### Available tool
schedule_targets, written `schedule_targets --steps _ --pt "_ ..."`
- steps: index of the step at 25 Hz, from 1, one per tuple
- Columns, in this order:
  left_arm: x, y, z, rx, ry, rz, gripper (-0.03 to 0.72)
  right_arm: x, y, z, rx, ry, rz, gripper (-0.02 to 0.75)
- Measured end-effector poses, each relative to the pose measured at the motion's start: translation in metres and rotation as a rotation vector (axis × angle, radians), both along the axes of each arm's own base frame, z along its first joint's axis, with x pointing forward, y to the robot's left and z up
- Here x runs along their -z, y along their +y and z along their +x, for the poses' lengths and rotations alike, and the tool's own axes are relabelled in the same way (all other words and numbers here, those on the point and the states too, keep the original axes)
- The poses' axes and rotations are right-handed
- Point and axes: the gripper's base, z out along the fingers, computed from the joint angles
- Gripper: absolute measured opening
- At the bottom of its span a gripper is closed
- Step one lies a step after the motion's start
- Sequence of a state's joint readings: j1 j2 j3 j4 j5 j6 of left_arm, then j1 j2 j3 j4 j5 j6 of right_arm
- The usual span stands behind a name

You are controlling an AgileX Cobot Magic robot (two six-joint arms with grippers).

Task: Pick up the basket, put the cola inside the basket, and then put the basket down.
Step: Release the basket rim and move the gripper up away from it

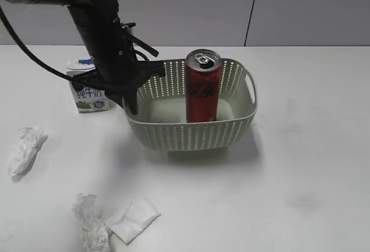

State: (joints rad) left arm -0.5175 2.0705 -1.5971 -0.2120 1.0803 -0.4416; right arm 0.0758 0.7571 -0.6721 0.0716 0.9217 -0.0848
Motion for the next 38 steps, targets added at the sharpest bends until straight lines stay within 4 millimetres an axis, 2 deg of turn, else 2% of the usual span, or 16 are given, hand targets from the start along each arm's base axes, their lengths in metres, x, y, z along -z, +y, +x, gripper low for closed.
schedule_targets --steps 7,16,20,25,28,30,31,33,35,36,38 --pt "0.001 -0.003 0.005 0.020 -0.014 -0.004 -0.003 0.035 -0.005 -0.062 -0.005 -0.131 0.006 0.587" --pt "0.007 -0.004 0.008 0.048 -0.025 -0.004 -0.003 0.031 -0.009 -0.115 -0.007 -0.465 0.028 0.586" --pt "0.010 -0.007 0.011 0.049 -0.058 -0.025 -0.003 0.032 -0.009 -0.119 -0.005 -0.489 0.028 0.586" --pt "0.027 -0.008 0.015 0.052 -0.045 -0.010 -0.003 0.032 -0.009 -0.118 -0.004 -0.486 0.028 0.586" --pt "0.029 -0.009 0.016 0.095 -0.066 -0.014 0.016 0.032 -0.009 -0.118 -0.002 -0.486 0.031 0.586" --pt "0.029 -0.010 0.017 0.099 -0.073 -0.027 0.088 0.032 -0.009 -0.118 -0.001 -0.486 0.030 0.586" --pt "0.029 -0.011 0.017 0.099 -0.076 -0.032 0.155 0.032 -0.009 -0.118 -0.001 -0.486 0.030 0.586" --pt "0.029 -0.011 0.017 0.106 -0.076 -0.035 0.323 0.032 -0.009 -0.118 -0.001 -0.486 0.029 0.586" --pt "0.029 -0.011 0.016 0.111 -0.068 -0.034 0.523 0.032 -0.009 -0.118 -0.001 -0.486 0.029 0.586" --pt "0.029 -0.011 0.015 0.113 -0.060 -0.031 0.592 0.032 -0.009 -0.118 -0.001 -0.486 0.028 0.586" --pt "0.028 -0.010 0.013 0.120 -0.035 -0.021 0.650 0.032 -0.009 -0.118 -0.001 -0.486 0.028 0.586"
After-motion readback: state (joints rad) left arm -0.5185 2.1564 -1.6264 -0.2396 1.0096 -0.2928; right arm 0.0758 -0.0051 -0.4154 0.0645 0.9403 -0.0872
